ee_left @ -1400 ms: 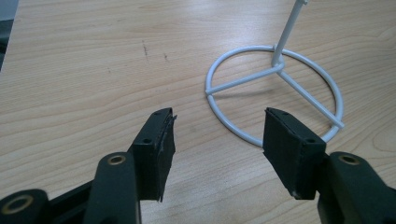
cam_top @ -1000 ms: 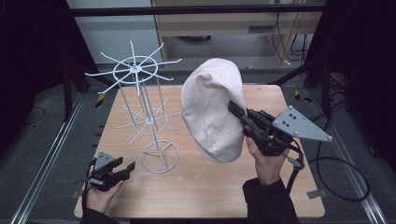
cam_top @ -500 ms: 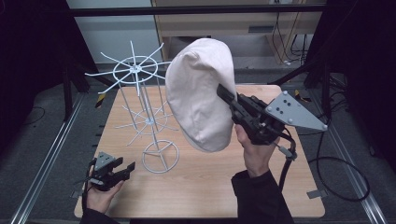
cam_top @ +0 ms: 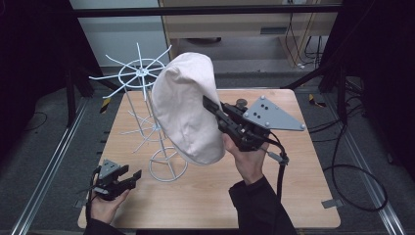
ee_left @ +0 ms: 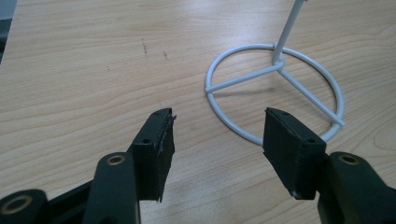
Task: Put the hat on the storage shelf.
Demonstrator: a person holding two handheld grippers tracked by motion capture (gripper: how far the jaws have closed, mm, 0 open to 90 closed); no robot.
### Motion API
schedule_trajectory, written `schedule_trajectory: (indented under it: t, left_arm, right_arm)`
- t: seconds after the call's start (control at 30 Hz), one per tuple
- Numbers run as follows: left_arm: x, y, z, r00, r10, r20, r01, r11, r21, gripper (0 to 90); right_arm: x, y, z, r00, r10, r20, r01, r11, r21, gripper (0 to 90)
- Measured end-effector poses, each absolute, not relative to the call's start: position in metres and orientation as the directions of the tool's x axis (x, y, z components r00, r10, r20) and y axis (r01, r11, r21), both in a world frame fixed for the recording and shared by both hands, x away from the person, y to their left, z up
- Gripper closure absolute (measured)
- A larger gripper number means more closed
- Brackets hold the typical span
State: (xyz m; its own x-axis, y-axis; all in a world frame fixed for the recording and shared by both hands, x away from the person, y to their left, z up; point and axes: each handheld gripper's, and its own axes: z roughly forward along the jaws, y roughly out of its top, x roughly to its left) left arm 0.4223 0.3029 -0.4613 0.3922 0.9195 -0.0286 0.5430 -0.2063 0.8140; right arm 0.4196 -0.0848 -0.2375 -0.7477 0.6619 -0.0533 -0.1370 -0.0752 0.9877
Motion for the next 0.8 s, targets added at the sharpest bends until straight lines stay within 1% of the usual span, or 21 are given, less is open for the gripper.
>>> schedule_trajectory:
  t: [0.2, 0.53, 0.8]
  left_arm:
    - [0.422, 0.302, -0.461, 0.391, 0.920, -0.029, 0.544, -0.205, 0.813, 43.1]
    - [0.422, 0.302, -0.462, 0.392, 0.919, -0.033, 0.545, -0.203, 0.814, 43.1]
    - [0.422, 0.302, -0.462, 0.392, 0.920, -0.033, 0.545, -0.203, 0.813, 43.1]
  right_arm:
    - [0.424, -0.085, -0.250, -0.758, 0.651, -0.030, -0.098, -0.068, 0.993, 87.6]
    - [0.429, -0.080, -0.263, -0.760, 0.650, -0.033, -0.055, -0.013, 0.998, 84.7]
    - [0.433, -0.075, -0.272, -0.757, 0.652, -0.047, -0.032, 0.034, 0.999, 80.3]
